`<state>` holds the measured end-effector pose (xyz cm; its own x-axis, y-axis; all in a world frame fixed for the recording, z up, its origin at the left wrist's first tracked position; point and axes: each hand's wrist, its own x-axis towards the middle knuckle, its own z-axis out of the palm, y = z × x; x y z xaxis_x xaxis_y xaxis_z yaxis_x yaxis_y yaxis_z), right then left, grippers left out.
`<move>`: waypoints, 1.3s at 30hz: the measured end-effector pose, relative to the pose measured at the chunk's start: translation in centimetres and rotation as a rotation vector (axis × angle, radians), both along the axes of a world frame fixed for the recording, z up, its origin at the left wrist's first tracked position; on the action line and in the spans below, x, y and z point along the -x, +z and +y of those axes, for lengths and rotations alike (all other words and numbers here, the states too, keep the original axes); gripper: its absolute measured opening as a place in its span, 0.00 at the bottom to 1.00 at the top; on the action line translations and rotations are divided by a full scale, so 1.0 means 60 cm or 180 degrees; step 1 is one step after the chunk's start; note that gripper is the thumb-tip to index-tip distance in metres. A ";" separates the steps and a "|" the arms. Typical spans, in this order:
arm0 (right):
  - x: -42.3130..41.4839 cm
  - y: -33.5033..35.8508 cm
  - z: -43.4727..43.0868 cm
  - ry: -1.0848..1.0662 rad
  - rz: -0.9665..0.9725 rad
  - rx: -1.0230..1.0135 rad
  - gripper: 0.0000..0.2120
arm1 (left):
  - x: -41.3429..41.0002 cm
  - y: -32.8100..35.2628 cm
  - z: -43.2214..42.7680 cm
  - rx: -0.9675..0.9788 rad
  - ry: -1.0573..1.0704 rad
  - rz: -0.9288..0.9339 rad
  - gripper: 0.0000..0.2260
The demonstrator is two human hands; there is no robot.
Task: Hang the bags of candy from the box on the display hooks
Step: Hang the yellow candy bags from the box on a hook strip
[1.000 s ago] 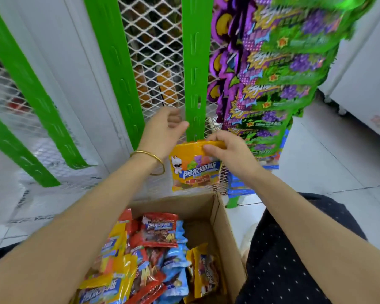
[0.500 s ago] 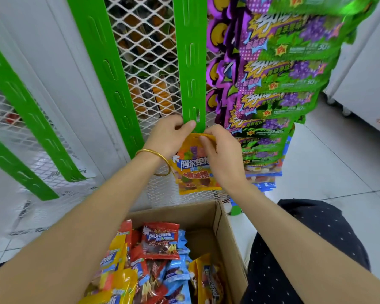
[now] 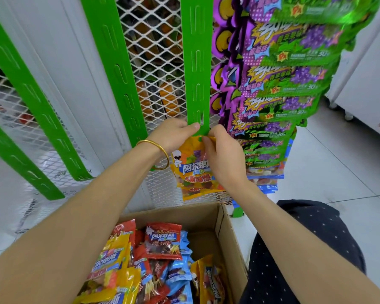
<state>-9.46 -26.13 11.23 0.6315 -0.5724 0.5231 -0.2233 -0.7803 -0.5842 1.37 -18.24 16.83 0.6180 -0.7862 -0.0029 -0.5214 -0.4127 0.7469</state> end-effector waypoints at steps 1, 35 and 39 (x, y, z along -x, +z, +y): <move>0.000 -0.002 0.000 0.0007 0.0040 -0.0045 0.08 | 0.001 -0.001 0.002 0.0005 -0.0005 -0.0046 0.19; 0.060 -0.054 0.004 -0.0162 0.0873 -0.0431 0.20 | -0.001 -0.072 0.025 0.0433 0.0289 -0.0811 0.09; 0.065 -0.077 0.005 0.0073 0.1084 -0.0257 0.13 | 0.006 -0.086 0.034 0.0574 0.0437 -0.1007 0.14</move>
<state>-13.33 -25.82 6.58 0.7752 -0.5869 0.2339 -0.3989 -0.7417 -0.5392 0.99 -16.21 11.64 0.6658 -0.6665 0.3353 -0.6866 -0.3715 0.6250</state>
